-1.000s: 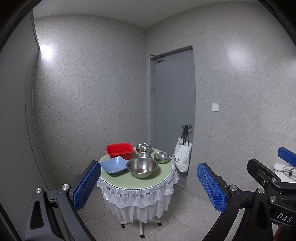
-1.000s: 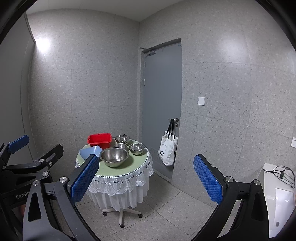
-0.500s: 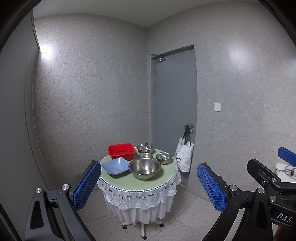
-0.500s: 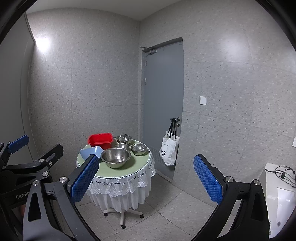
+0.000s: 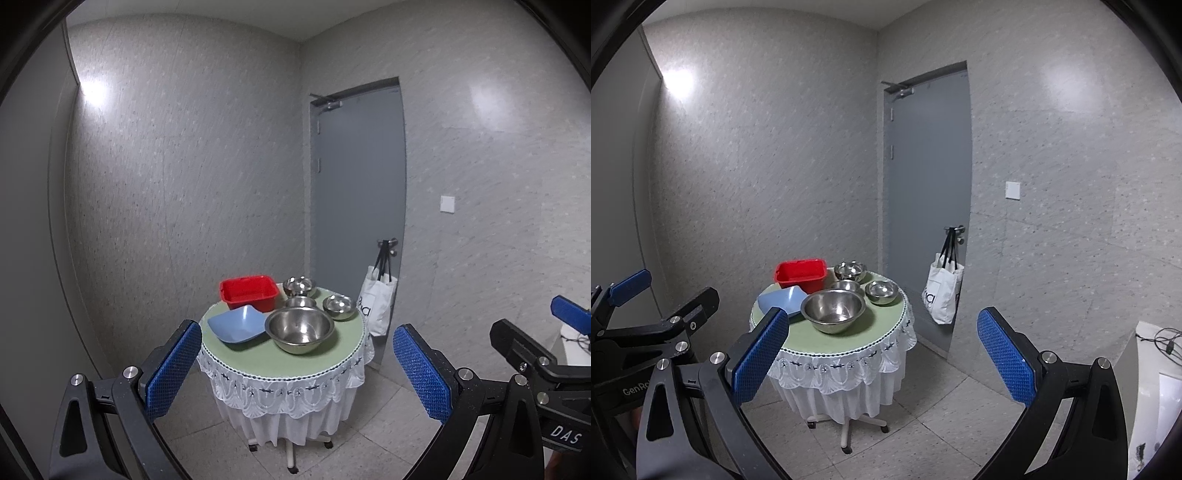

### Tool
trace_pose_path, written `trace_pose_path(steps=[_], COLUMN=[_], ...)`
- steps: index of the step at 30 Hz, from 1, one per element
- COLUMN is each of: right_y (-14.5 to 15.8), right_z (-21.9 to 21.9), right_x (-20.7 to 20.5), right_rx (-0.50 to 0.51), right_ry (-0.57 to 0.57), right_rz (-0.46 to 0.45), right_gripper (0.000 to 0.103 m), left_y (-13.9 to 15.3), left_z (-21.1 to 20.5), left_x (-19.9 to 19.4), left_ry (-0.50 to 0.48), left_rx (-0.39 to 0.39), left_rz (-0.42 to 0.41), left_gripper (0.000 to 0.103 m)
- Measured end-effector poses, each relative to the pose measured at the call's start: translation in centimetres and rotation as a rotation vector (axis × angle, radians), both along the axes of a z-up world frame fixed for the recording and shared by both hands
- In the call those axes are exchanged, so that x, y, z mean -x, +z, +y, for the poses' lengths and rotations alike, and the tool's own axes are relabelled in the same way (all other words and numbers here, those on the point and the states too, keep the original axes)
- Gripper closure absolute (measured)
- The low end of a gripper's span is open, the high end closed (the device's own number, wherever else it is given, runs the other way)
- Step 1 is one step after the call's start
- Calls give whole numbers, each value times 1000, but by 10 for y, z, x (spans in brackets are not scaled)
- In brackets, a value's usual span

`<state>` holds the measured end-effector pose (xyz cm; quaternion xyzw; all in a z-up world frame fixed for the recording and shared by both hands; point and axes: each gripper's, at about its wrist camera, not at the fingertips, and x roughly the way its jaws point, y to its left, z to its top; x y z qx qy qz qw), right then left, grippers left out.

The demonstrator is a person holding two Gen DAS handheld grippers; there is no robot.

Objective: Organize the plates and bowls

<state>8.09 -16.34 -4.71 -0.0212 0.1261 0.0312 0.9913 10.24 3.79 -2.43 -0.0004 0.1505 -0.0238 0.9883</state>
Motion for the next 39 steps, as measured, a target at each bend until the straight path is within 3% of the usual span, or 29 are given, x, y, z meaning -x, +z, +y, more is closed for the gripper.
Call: trace_pose_path(steps=[8,13,21,28,33,39], right_y=[-32,-51,-68,-92,-125,-158], right_z=[5,6,4,12,24,36], right_x=[-87,-171,-336,-442,-488,-518], right_rx=[7,10,30,66,86,102], right_ry=[55,107,182,235,291,334], right_rz=[90,145,233,306,406,494], right_gripper=[0,0,0,0,0,0], left_y=[-12,-16,-24,-54,-83,-120], left_z=[-7,-20,-46,-48,-40,-21], left_x=[-94,-174,-361,-479,-536,-565], left_ry=[46,92,171,262,314,341], left_rx=[-9,-16,-27,-1,14,31], left_rz=[95,153,268,385,504,573], left_gripper=[1,1,1,1,1,1])
